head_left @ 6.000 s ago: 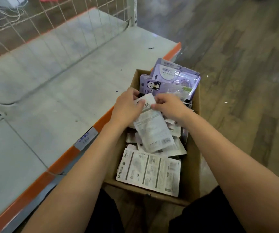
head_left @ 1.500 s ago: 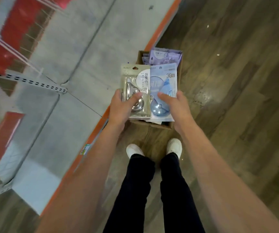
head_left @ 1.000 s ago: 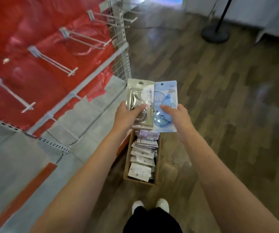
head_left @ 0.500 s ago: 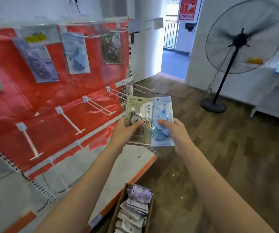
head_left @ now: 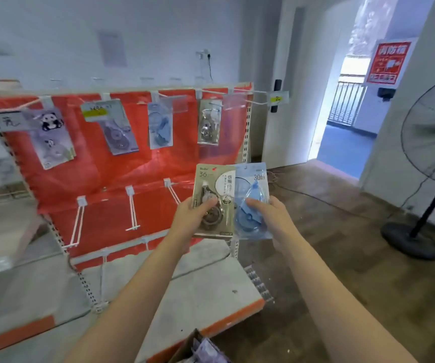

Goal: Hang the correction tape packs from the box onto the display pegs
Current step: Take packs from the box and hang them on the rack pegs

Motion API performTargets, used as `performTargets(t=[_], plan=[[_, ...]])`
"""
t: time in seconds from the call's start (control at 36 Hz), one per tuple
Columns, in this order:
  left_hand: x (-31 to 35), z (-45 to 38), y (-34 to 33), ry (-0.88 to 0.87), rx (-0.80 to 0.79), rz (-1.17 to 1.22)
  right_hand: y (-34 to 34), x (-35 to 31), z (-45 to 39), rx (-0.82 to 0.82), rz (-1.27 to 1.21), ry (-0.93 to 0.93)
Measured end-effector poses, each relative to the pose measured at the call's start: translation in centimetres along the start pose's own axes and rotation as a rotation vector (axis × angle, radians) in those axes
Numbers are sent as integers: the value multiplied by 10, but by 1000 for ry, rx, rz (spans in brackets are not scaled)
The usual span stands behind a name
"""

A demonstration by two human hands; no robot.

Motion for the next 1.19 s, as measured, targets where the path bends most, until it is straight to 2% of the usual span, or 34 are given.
performTargets(t=[0.11,0.22,0.39,0.47,0.58,0.67,0.78,0.92,1.0,1.08,1.19], plan=[[6,-22,23,-13,93,32,-24,-3,-24,-73,25,5],[6,-48,39,3,113,42,-49,-7,-54,-156,57,-15],[11,-85,48,-12,127,108,-85,-32,-99,-209,65,50],[11,-100,48,-9,127,133,-106,-48,-99,-300,30,66],[12,-118,46,5,135,52,-134,-52,-106,-479,22,188],[16,-136,49,20,143,93,-141,-48,-127,-493,-26,165],[20,-157,49,40,72,354,-141,-50,-158,-492,-65,143],[18,-176,53,21,153,236,-137,-57,-190,-466,-2,212],[23,-189,52,-40,154,255,-132,-60,-209,-454,25,232],[26,-203,51,-117,192,154,-129,-64,-223,-452,-3,250],[29,-215,52,-145,289,135,-117,-67,-244,-329,-80,243]])
Point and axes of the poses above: each hand's wrist, its own z-axis away from the middle knuckle, its own y-axis out of the back of the hand, x = y × z, the point moved 5 cm from there along -z, towards the middle knuckle, and after that the axes turned 2 degrees about z, right-handed, at the moved point
